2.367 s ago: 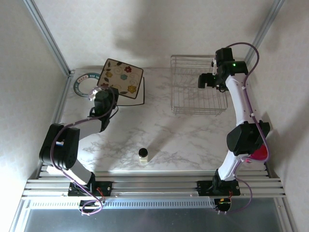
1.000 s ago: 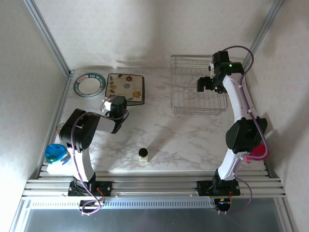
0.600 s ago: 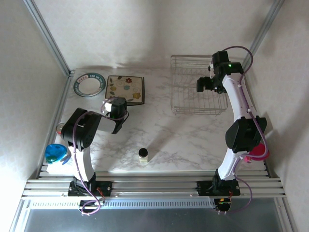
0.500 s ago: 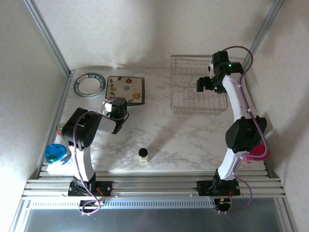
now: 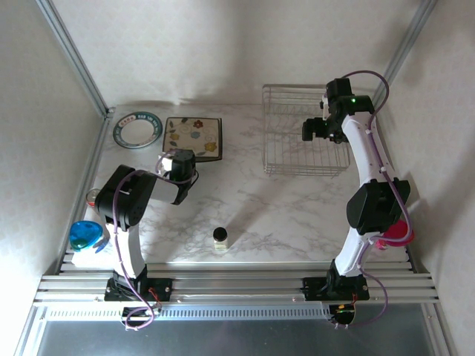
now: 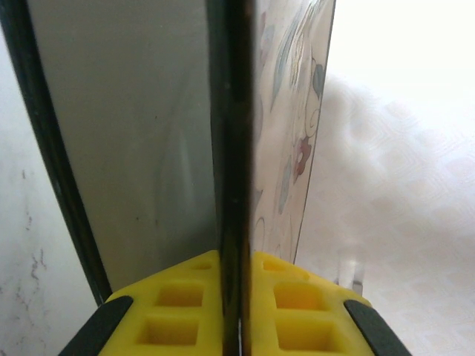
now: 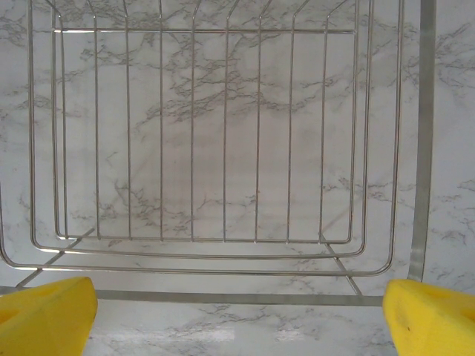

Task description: Unload the plates from the dish rack

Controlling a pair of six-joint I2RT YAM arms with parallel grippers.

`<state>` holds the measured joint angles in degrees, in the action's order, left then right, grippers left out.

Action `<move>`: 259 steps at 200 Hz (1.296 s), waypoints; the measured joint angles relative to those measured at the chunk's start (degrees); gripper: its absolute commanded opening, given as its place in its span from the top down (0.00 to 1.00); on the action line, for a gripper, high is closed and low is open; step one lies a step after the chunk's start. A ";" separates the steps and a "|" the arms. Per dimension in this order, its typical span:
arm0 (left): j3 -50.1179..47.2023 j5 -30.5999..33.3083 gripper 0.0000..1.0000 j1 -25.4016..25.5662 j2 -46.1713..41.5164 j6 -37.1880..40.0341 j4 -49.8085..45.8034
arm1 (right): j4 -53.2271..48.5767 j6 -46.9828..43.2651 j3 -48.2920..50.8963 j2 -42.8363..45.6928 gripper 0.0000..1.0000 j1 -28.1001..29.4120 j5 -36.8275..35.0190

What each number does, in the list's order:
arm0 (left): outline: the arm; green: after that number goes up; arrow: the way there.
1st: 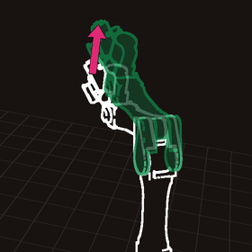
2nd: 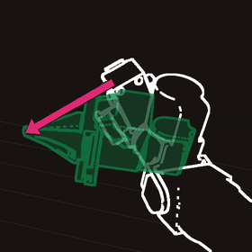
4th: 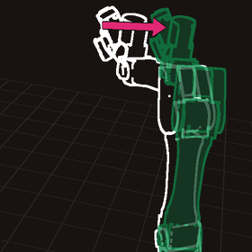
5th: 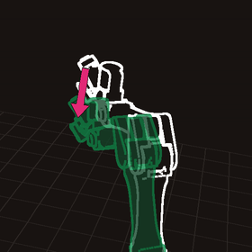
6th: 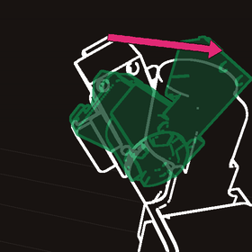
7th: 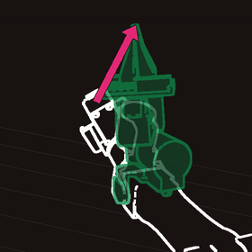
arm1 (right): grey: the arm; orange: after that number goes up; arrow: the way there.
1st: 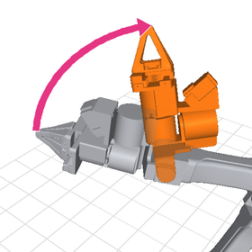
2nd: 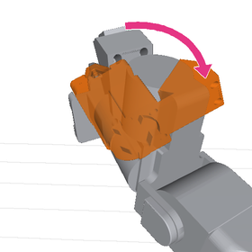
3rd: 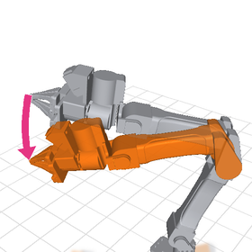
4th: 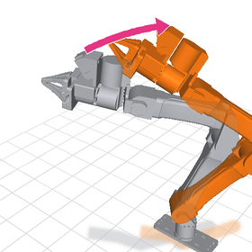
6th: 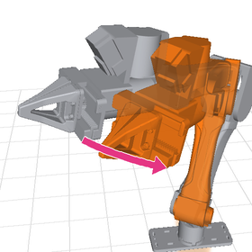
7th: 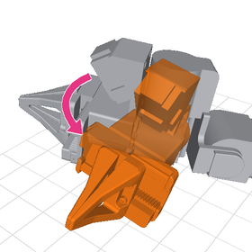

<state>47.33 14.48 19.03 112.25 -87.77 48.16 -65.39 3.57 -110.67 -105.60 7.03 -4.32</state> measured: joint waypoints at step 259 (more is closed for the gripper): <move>1.53 -2.32 0.25 -0.50 -2.29 -1.90 -4.48 | 0.02 0.00 0.44 0.02 0.01 0.42 0.02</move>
<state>48.86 12.16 18.52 109.95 -89.67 43.68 -65.36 3.57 -110.24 -105.58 7.44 -4.29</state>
